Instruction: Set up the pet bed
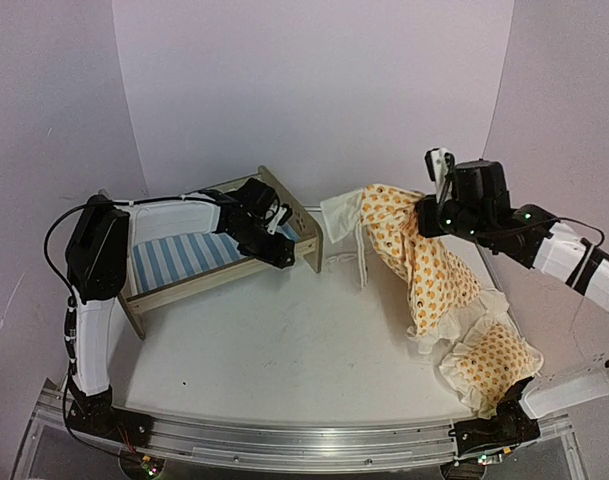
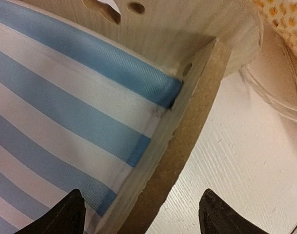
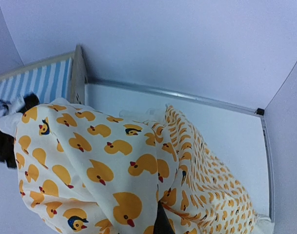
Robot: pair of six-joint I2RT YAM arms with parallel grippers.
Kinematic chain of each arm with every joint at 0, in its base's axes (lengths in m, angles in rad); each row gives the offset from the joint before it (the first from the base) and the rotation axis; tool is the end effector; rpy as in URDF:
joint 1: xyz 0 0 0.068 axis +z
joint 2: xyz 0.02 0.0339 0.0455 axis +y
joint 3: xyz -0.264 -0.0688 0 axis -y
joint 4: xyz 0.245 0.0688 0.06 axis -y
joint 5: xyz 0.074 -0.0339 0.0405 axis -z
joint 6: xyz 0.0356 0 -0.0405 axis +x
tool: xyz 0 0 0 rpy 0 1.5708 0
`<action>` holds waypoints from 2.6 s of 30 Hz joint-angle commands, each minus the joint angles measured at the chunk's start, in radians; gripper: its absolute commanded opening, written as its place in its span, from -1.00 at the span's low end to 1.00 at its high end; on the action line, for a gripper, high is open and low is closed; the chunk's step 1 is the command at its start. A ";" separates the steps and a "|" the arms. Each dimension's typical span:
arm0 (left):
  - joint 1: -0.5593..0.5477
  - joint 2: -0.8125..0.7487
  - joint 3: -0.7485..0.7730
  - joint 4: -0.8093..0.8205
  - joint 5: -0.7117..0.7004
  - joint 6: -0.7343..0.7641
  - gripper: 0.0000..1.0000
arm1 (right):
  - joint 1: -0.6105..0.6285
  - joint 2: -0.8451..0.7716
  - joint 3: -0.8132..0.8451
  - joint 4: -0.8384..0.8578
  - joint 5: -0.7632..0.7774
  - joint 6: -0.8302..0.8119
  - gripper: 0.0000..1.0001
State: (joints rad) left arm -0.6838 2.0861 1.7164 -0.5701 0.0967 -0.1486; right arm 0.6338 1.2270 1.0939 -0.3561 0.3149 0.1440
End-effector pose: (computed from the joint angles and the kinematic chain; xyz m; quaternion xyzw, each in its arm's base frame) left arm 0.3581 -0.2963 0.2223 0.2655 0.9118 -0.1673 0.2649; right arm 0.2297 0.1552 0.3383 -0.1270 0.8410 0.0684 0.5215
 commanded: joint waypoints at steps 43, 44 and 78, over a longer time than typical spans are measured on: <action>-0.113 -0.379 0.155 0.182 0.140 -0.064 0.98 | 0.006 0.177 0.585 0.443 -0.721 0.311 -1.00; -0.108 -0.371 0.158 0.181 0.116 -0.068 0.95 | 0.007 0.180 0.578 0.455 -0.729 0.327 -1.00; 0.487 -0.351 0.310 -0.029 -0.688 0.212 -1.00 | 0.253 0.989 1.124 0.573 -0.793 0.351 -0.94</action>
State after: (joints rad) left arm -0.2691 1.6745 1.9514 -0.6029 -0.5385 0.0284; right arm 0.8330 2.1128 2.0903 0.1028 -0.4805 0.4694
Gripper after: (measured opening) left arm 0.015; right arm 0.030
